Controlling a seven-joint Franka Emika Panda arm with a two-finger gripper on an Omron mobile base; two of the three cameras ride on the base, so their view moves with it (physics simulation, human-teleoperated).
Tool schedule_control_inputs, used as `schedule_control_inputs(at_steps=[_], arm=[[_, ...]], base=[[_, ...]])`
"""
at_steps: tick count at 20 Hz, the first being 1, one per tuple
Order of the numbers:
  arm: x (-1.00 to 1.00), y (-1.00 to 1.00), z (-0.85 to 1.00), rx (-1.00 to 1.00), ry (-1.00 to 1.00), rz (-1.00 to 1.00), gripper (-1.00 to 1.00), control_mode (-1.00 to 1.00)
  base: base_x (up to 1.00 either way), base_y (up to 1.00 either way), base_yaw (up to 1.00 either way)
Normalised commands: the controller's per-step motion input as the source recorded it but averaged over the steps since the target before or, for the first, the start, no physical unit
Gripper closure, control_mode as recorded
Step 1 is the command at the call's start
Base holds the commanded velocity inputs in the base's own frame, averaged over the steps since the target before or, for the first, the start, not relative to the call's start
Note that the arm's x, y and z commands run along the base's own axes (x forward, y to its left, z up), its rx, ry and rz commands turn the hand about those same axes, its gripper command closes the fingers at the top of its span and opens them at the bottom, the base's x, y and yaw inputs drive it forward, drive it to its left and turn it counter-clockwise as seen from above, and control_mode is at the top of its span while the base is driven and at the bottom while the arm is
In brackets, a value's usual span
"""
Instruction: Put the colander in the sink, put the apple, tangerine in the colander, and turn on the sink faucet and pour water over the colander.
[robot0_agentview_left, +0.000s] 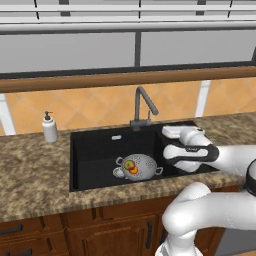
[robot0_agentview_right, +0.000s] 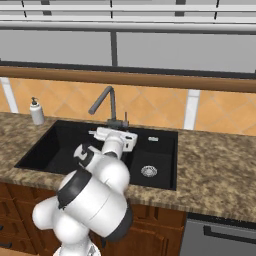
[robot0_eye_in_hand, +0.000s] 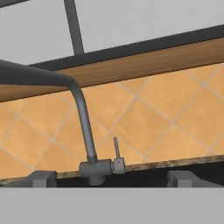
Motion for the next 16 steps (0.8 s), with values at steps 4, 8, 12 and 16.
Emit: schedule_control_inputs(at_steps=[4, 8, 12, 16], arm=[[0.15, 0.00, 0.32, 0.00, 0.01, 0.00, -1.00, -1.00], [0.19, 0.00, 0.20, 0.00, 0.01, 0.00, -1.00, -1.00], [0.19, 0.00, 0.02, 0.00, 0.01, 0.00, -1.00, -1.00], [0.07, 0.00, 0.00, 0.00, 0.04, 0.00, -1.00, -1.00]], base=[[0.00, 0.00, 0.00], [0.00, 0.00, 0.00], [0.00, 0.00, 0.00], [0.00, 0.00, 0.00]])
